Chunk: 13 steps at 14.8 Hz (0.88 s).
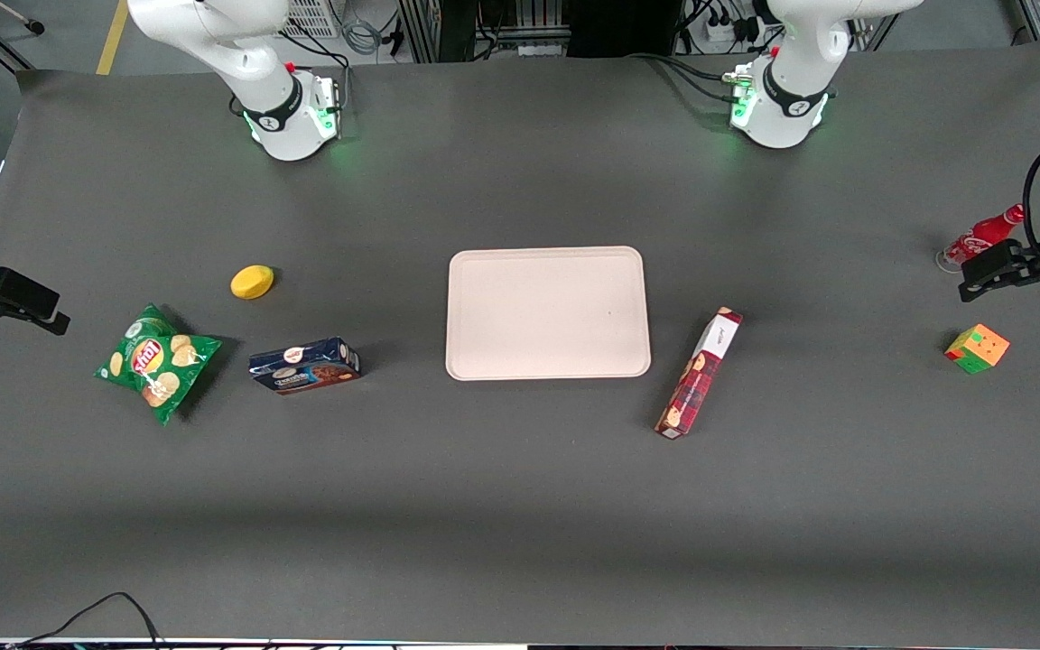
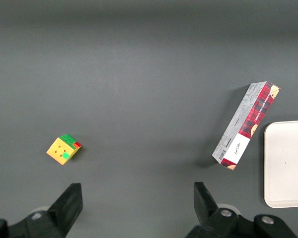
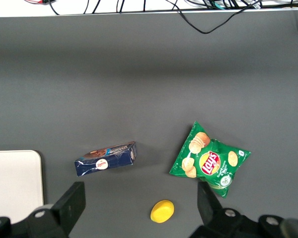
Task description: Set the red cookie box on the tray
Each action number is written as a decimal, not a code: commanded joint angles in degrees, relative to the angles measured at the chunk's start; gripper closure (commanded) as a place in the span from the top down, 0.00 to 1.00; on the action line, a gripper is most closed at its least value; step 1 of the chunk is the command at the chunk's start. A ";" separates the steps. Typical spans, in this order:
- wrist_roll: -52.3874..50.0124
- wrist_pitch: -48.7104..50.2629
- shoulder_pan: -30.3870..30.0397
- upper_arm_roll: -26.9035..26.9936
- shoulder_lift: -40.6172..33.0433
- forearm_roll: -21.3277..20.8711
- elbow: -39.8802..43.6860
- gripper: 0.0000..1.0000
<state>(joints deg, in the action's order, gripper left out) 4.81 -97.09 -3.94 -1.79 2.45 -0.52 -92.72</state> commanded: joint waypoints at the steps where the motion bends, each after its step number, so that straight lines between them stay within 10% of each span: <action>1: 0.11 1.64 0.25 0.12 0.80 -0.80 1.84 1.00; 13: 0.99 4.62 1.81 -0.49 0.89 -1.07 1.32 1.00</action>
<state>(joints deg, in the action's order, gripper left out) 4.99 -94.95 -3.89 -1.92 2.52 -0.95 -92.59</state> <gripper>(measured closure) 0.000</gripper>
